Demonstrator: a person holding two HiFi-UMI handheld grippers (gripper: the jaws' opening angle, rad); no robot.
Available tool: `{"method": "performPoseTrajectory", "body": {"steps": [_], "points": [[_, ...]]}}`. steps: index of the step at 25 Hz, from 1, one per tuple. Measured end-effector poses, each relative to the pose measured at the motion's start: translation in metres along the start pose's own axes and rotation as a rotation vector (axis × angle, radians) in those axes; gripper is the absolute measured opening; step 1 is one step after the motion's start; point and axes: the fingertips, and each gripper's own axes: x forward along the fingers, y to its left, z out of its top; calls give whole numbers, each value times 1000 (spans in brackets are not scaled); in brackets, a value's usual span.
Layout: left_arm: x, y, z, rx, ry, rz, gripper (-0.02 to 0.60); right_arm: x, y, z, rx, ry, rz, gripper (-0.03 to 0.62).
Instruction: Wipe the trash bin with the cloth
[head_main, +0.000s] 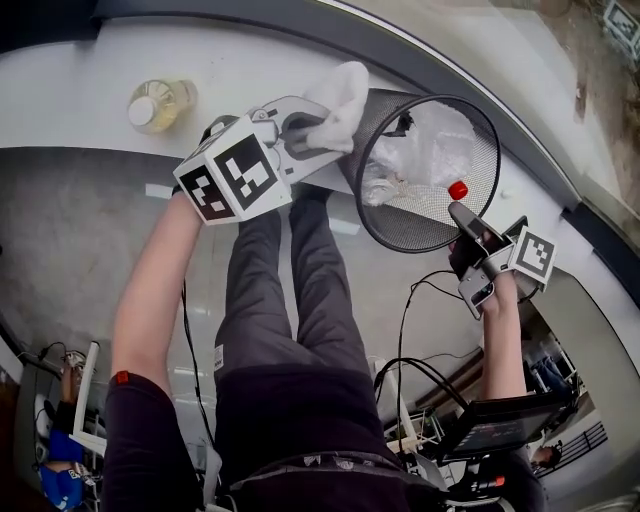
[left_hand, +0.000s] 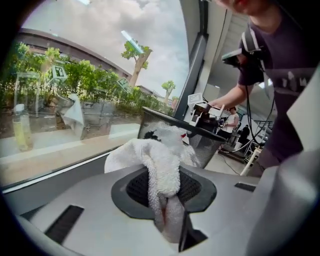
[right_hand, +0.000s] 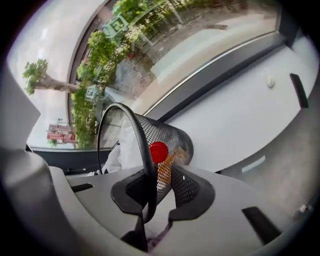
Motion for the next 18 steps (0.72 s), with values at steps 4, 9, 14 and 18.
{"method": "performPoseTrajectory", "body": {"steps": [4,9,14,18], "points": [[1,-44,0,33,12,-105,86,-1,-1,-16,189,-23,72,80],[8,-107,6,88,2,-207,86,-1,-6,-42,345,21,124,81],[20,-128,9,80,-9,-236,86,1,13,-59,358,74,172,90],[3,-79,2,15,-19,-96,86,-6,22,-56,219,47,162,130]]}}
